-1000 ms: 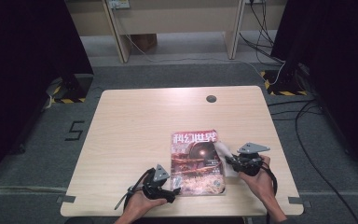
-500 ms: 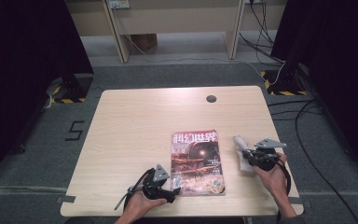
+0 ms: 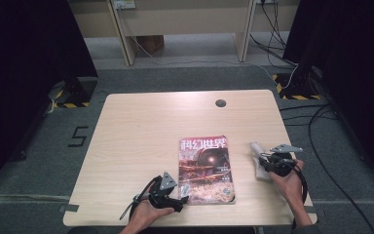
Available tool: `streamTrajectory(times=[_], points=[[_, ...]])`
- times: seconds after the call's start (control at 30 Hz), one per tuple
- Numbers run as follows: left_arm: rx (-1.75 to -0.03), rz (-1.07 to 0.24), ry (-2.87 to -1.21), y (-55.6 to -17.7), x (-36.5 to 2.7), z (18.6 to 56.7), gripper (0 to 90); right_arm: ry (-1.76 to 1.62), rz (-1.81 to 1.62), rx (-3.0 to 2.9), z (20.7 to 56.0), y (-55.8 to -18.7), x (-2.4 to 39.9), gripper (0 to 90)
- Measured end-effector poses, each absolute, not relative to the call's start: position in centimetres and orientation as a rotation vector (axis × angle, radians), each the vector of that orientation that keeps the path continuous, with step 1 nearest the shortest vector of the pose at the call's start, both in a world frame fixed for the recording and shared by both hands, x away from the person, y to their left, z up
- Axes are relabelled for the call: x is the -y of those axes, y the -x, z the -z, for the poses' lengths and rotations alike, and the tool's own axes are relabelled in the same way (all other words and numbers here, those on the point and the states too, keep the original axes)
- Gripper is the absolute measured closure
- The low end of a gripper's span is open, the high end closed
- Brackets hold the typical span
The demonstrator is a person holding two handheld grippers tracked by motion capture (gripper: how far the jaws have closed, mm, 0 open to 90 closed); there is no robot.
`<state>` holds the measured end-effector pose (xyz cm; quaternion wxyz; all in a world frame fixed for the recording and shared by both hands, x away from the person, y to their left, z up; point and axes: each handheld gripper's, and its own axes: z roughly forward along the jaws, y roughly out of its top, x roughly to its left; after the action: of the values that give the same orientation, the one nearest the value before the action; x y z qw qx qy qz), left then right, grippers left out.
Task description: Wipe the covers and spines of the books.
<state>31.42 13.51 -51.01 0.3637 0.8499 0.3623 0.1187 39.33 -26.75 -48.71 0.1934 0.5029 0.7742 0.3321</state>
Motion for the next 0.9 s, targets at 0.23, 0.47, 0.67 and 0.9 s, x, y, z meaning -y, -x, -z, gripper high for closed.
streamTrajectory(times=[0.23, 0.47, 0.67, 0.9], points=[[-0.93, -0.31, -2.187, -31.4, -13.5, 51.0, 20.7, -1.45, -0.884, -2.187, 49.4, -39.7, 27.2, 78.1], [-0.931, -0.31, -2.185, -31.3, -13.5, 51.0, 20.9, -1.475, -0.862, -2.198, 49.8, -39.9, 27.4, 77.1], [-0.929, -0.309, -2.18, -31.3, -13.5, 51.0, 20.9, -1.503, -0.874, -2.175, 49.9, -40.0, 27.8, 69.1], [-0.919, -0.317, -2.185, -31.3, -13.5, 51.0, 21.1, -1.47, -0.941, -2.068, 48.5, -39.4, 27.6, 53.1]])
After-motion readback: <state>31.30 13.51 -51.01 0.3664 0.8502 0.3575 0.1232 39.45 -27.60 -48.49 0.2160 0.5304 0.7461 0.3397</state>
